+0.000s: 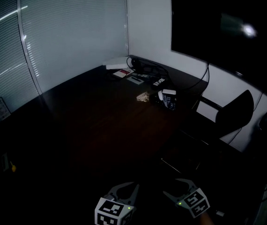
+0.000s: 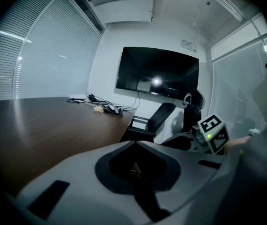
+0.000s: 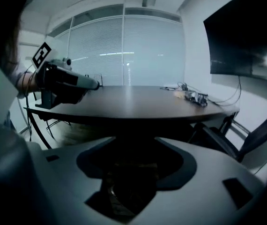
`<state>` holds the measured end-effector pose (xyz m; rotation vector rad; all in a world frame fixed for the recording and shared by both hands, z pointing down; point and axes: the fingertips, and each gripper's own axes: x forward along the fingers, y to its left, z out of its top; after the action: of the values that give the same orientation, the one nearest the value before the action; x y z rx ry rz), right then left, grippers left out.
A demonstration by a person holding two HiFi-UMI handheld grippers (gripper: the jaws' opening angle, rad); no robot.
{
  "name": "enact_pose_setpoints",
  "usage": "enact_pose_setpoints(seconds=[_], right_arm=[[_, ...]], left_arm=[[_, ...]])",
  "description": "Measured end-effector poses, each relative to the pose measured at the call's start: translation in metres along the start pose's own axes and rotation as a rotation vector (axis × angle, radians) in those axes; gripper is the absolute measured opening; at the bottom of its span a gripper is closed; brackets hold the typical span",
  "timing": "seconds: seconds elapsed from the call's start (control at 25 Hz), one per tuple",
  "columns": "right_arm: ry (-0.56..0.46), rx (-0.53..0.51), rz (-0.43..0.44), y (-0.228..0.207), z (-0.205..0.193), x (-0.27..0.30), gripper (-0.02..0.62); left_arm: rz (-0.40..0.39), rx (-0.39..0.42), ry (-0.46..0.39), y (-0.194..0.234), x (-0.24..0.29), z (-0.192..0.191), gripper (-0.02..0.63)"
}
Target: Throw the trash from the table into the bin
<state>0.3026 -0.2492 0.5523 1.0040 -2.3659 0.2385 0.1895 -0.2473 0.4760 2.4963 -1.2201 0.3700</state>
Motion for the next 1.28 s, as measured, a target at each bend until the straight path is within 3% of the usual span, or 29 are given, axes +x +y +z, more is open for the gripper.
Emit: enact_pose_setpoints(seconds=[0.04, 0.12, 0.2, 0.36, 0.48, 0.88, 1.12, 1.28], right_arm=[[-0.014, -0.024, -0.008, 0.007, 0.029, -0.009, 0.255], [-0.062, -0.068, -0.01, 0.026, 0.091, -0.025, 0.17], [-0.112, -0.099, 0.02, 0.049, 0.141, -0.032, 0.158], [-0.208, -0.104, 0.121, 0.1, 0.213, -0.023, 0.054], [-0.257, -0.107, 0.218, 0.145, 0.25, -0.005, 0.022], [-0.241, -0.175, 0.476, 0.272, 0.295, 0.048, 0.008], [-0.224, -0.18, 0.531, 0.304, 0.29, 0.055, 0.008], [-0.213, -0.182, 0.535, 0.304, 0.289, 0.056, 0.008]], left_arm=[[0.026, -0.007, -0.017, 0.011, -0.017, 0.012, -0.002], [0.088, -0.021, -0.053, 0.036, -0.054, 0.034, -0.002], [0.158, -0.036, -0.082, 0.06, -0.088, 0.046, -0.002], [0.319, -0.084, -0.135, 0.105, -0.158, 0.055, -0.002], [0.45, -0.134, -0.194, 0.134, -0.214, 0.056, -0.002], [0.844, -0.25, -0.267, 0.188, -0.36, 0.015, -0.002], [0.911, -0.279, -0.284, 0.191, -0.386, 0.005, -0.002], [0.901, -0.283, -0.278, 0.188, -0.384, 0.008, -0.002]])
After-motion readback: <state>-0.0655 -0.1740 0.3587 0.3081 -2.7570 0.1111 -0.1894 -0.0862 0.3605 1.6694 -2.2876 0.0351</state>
